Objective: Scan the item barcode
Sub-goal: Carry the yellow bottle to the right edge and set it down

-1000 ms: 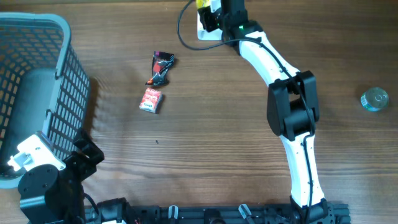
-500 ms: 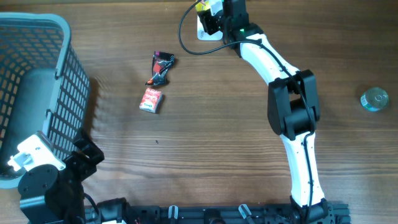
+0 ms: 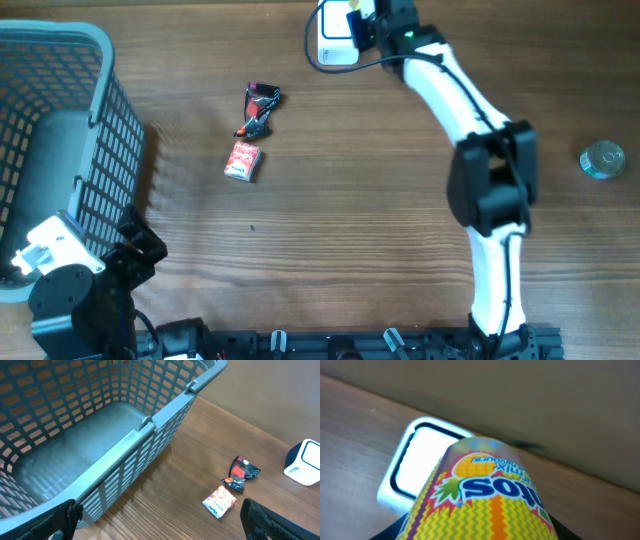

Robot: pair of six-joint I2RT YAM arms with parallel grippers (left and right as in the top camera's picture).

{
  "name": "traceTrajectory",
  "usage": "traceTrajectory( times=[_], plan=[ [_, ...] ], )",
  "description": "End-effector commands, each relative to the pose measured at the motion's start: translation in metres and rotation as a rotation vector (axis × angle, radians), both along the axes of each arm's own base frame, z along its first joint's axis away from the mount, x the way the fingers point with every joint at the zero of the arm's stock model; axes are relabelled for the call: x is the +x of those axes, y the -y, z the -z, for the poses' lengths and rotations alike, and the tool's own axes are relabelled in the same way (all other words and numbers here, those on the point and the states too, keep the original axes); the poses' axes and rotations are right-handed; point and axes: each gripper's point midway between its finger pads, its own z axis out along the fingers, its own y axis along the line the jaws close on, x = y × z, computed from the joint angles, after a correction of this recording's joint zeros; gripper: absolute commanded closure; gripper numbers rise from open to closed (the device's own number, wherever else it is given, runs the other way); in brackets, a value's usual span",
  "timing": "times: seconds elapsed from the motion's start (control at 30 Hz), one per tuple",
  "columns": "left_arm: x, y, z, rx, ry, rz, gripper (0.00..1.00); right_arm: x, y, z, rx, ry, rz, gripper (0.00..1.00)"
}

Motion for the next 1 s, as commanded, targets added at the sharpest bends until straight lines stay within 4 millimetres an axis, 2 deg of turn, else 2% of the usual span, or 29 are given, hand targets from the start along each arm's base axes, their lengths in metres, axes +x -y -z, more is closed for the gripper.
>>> traceTrajectory(
  times=[0.0, 0.07, 0.13, 0.17, 0.3, 0.4, 0.5, 0.57, 0.63, 0.73, 0.8, 0.9, 0.97],
  plan=[
    [0.001, -0.001, 0.0, 0.002, 0.001, -0.009, 0.0, -0.025, 0.078, -0.111, 0.079, 0.098, 0.255, 0.45],
    [0.001, 0.0, 0.0, -0.001, 0.002, -0.004, 0.0, -0.042, 0.123, -0.113, 0.128, 0.031, 0.379, 0.41],
    [0.004, 0.005, 0.0, -0.021, 0.009, 0.027, 0.0, -0.062, 0.183, -0.092, 0.159, -0.084, 0.537, 0.41],
    [0.005, 0.008, 0.0, -0.028, 0.013, 0.041, 0.0, -0.068, 0.204, -0.082, 0.165, -0.126, 0.581, 0.41],
    [0.006, 0.011, 0.0, -0.036, 0.016, 0.056, 0.0, -0.089, 0.301, -0.022, 0.2, -0.269, 0.764, 0.39],
    [0.006, 0.012, 0.0, -0.04, 0.016, 0.062, 0.0, -0.108, 0.352, 0.026, 0.227, -0.358, 0.905, 0.39],
    [0.006, 0.012, 0.0, -0.04, 0.015, 0.062, 0.0, -0.134, 0.39, 0.067, 0.269, -0.457, 1.042, 0.39],
    [0.006, 0.012, 0.0, -0.04, 0.015, 0.062, 0.0, -0.15, 0.408, 0.087, 0.294, -0.508, 1.121, 0.39],
    [0.006, 0.012, 0.0, -0.04, 0.014, 0.062, 0.0, -0.178, 0.431, 0.11, 0.297, -0.579, 1.248, 0.38],
    [0.005, 0.012, 0.002, -0.041, 0.007, 0.062, 0.0, -0.205, 0.453, 0.139, 0.328, -0.655, 1.354, 0.36],
    [0.005, 0.012, 0.002, -0.042, 0.007, 0.062, 0.0, -0.217, 0.461, 0.151, 0.338, -0.69, 1.386, 0.36],
    [0.005, 0.012, 0.002, -0.042, 0.007, 0.062, 0.0, -0.22, 0.467, 0.156, 0.343, -0.692, 1.398, 0.34],
    [0.005, 0.012, 0.002, -0.041, 0.007, 0.062, 0.0, -0.216, 0.465, 0.156, 0.362, -0.689, 1.379, 0.24]
  ],
)
